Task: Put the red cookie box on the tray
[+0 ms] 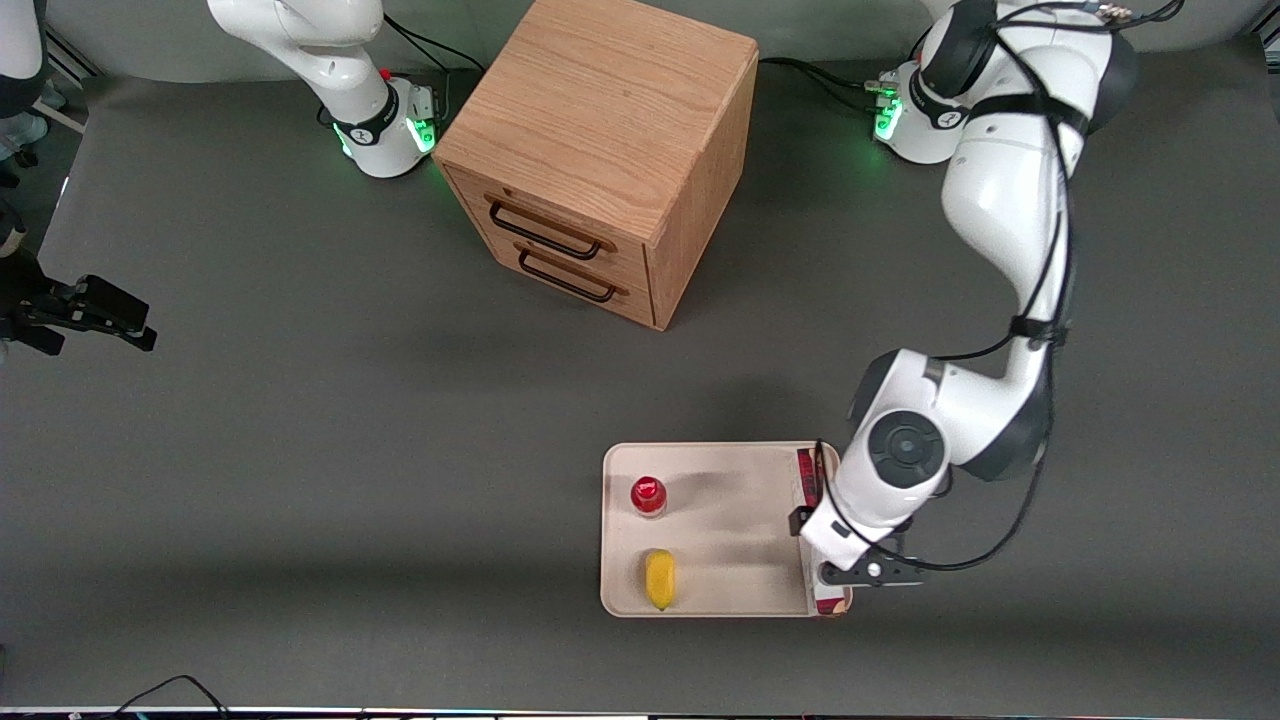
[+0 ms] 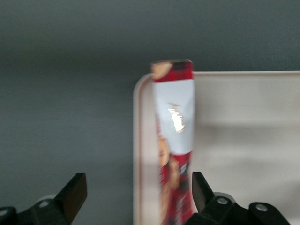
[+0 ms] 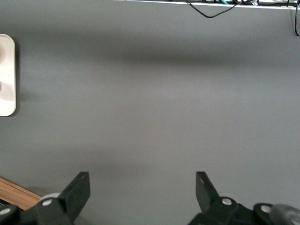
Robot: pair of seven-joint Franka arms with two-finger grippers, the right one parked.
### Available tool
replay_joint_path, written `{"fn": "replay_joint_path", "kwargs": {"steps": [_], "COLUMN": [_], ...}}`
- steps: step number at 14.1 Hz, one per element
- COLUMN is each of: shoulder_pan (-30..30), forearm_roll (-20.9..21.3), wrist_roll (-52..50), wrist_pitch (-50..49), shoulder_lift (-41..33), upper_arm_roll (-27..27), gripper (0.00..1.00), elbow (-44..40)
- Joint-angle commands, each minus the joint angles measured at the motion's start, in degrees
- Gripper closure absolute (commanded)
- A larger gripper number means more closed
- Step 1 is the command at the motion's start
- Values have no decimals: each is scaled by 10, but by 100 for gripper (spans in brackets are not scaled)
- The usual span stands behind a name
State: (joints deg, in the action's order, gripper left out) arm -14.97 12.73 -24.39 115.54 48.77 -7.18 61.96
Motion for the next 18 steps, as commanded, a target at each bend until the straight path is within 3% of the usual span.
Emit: {"fn": "replay_joint_path", "kwargs": {"steps": [1,7,12,18], "shoulder_pan": [21,42,37,38], "forearm_roll": [0,-48,-117,-120], "wrist_roll": [57,119,234,255], "wrist_pitch": [-51,-89,-245,-302], "shoulder_lift": [-114,-339,-426,-457], "upper_arm_roll": [7,60,151,184], "gripper": [0,0,0,0], "elbow": [67,252,240,241]}}
